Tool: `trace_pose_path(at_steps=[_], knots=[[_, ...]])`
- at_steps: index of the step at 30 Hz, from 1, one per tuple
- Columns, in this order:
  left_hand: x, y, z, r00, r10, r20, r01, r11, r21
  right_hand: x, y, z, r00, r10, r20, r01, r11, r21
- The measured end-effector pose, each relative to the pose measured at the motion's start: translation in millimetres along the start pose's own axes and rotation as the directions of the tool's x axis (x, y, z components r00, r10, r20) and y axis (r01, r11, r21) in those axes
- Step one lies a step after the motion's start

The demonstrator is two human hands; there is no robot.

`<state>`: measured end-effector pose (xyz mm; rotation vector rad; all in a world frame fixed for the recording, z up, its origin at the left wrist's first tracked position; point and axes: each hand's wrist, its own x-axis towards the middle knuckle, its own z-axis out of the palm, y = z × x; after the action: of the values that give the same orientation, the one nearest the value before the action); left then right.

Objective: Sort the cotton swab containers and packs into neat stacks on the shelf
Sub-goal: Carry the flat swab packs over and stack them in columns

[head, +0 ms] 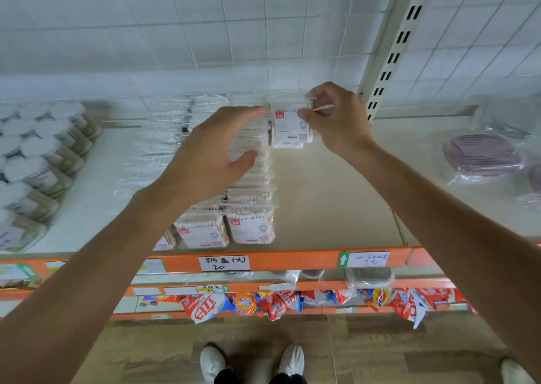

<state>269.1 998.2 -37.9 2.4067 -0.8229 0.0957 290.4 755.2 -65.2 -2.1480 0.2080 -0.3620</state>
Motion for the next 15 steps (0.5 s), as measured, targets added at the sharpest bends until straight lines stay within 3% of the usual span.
trace_pose_path(at_steps=[15], knots=[[-13,-3,9,0.998,-0.007,0.055,0.006,1.0,0.026,-3,37,37,0.999,-0.05,-0.018,0.048,0.994,-0.096]])
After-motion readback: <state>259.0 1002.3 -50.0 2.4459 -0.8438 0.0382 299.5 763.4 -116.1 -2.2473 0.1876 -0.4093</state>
